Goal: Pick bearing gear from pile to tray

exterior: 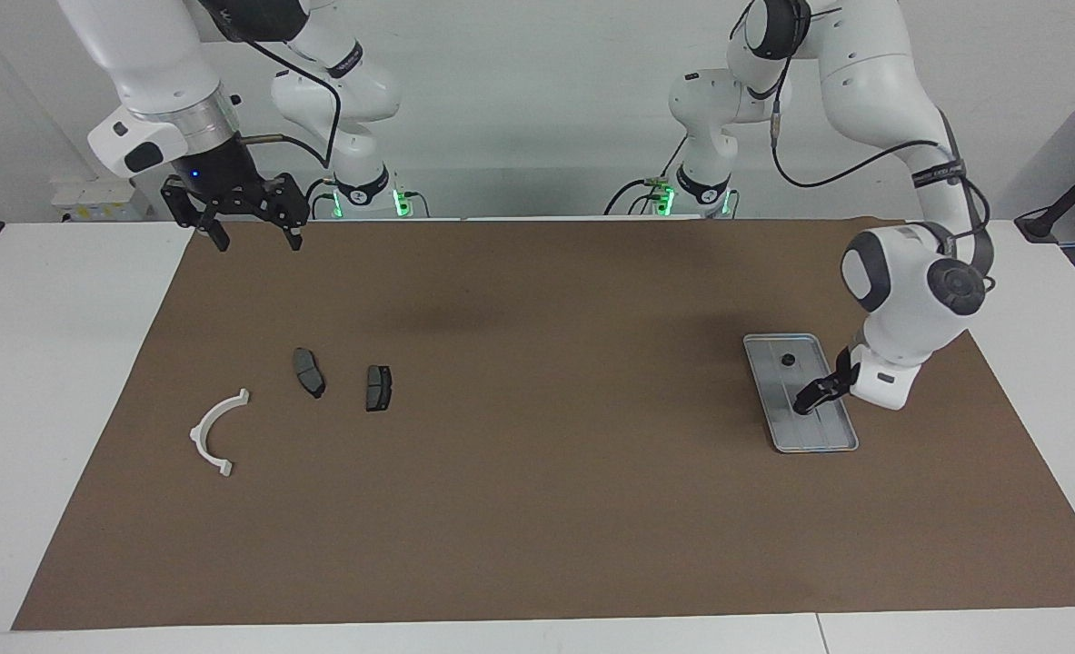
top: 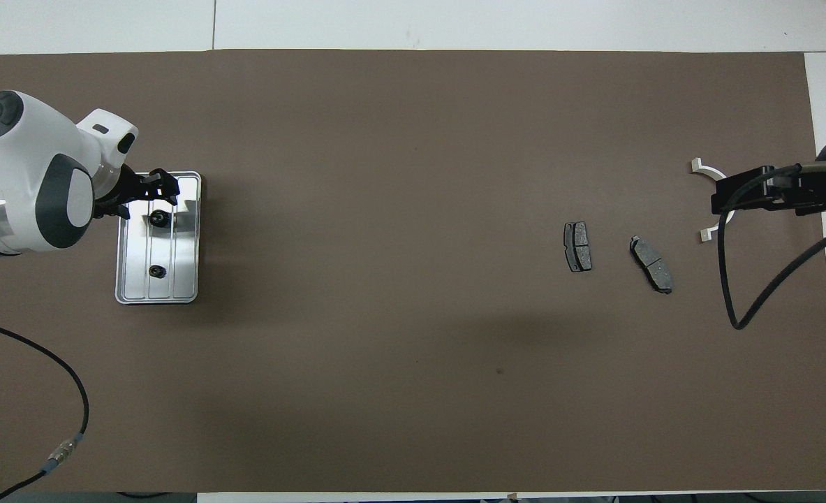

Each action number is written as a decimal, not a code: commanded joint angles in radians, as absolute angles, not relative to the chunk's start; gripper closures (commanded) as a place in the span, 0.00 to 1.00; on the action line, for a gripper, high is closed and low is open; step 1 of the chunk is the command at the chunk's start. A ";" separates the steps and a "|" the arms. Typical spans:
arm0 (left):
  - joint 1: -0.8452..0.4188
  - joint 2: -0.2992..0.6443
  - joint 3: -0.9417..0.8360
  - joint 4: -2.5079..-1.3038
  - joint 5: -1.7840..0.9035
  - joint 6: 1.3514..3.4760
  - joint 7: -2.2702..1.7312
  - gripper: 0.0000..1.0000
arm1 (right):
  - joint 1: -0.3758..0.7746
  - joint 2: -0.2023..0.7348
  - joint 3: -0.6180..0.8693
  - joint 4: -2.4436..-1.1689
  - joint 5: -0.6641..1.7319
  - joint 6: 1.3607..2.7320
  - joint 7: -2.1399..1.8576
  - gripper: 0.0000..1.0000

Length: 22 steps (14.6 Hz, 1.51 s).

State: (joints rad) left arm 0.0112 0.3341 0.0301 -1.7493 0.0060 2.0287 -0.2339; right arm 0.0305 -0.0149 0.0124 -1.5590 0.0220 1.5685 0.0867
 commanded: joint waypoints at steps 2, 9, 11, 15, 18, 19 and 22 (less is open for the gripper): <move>0.043 0.138 0.023 -1.783 -0.009 1.866 -0.215 0.00 | 0.014 -0.029 0.017 -1.582 0.048 1.588 0.086 0.00; 0.017 -0.035 0.012 -1.801 -0.008 1.638 -0.212 0.00 | 0.014 -0.029 0.017 -1.582 0.044 1.588 0.087 0.00; 0.017 -0.040 0.014 -1.813 -0.008 1.649 -0.224 0.00 | 0.015 -0.029 0.017 -1.582 0.035 1.589 0.087 0.00; 0.006 -0.035 0.017 -1.809 -0.008 1.663 -0.229 0.00 | 0.025 -0.031 0.017 -1.583 -0.020 1.597 0.084 0.00; -0.008 -0.028 0.012 -1.775 -0.011 1.644 -0.219 0.00 | 0.025 -0.031 0.018 -1.582 -0.020 1.597 0.084 0.00; -0.009 -0.028 0.011 -1.772 -0.011 1.647 -0.215 0.00 | 0.026 -0.031 0.018 -1.582 -0.020 1.597 0.084 0.00; -0.012 -0.031 0.012 -1.752 -0.011 1.657 -0.172 0.00 | 0.023 -0.031 0.018 -1.582 -0.020 1.597 0.084 0.00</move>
State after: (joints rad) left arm 0.0000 -0.0218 -0.0012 -1.7658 0.0028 1.6471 -0.2144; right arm 0.0303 -0.0149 0.0124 -1.5592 -0.0019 1.5747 0.0871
